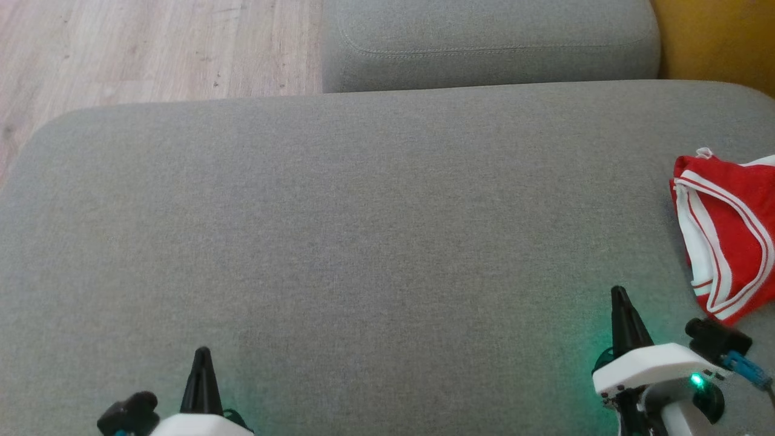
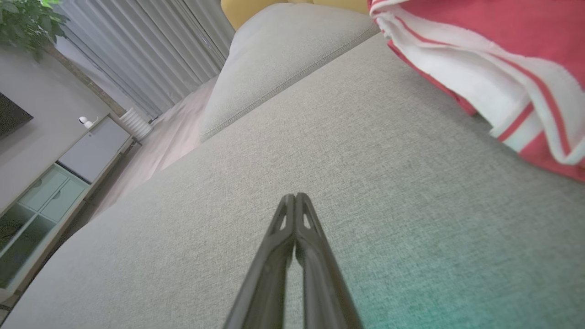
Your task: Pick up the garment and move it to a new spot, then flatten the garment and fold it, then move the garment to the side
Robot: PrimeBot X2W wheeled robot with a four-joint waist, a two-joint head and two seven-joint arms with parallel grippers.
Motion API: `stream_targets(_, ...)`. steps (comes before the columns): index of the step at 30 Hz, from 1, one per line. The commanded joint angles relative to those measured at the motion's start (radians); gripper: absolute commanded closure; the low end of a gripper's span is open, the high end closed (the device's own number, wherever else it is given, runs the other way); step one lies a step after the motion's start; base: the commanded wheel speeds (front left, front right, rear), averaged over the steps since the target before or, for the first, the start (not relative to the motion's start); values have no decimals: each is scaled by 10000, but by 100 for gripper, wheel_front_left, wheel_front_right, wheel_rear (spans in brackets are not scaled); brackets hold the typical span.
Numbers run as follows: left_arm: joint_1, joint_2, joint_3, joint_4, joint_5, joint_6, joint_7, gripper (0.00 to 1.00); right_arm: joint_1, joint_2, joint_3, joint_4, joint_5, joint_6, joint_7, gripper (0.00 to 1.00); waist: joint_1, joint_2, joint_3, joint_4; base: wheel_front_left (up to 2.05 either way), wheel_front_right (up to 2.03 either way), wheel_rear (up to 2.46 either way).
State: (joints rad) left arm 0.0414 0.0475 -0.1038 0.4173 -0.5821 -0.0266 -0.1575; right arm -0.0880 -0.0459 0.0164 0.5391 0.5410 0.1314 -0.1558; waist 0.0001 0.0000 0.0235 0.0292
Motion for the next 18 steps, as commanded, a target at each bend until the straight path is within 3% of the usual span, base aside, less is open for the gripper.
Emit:
stream_targets(1,-527,9,213,-345,-336,-37,77,100,-349,-22,-45,-434,376,-2,121,100,-1,0,-4,-6,0,0,0)
stream_targets(18,-701,13,564,-591,-2115,-217,548,100,-322,-26,-271,-884,2221,-3,581,100,-1,0,-40,-57,0,0,0)
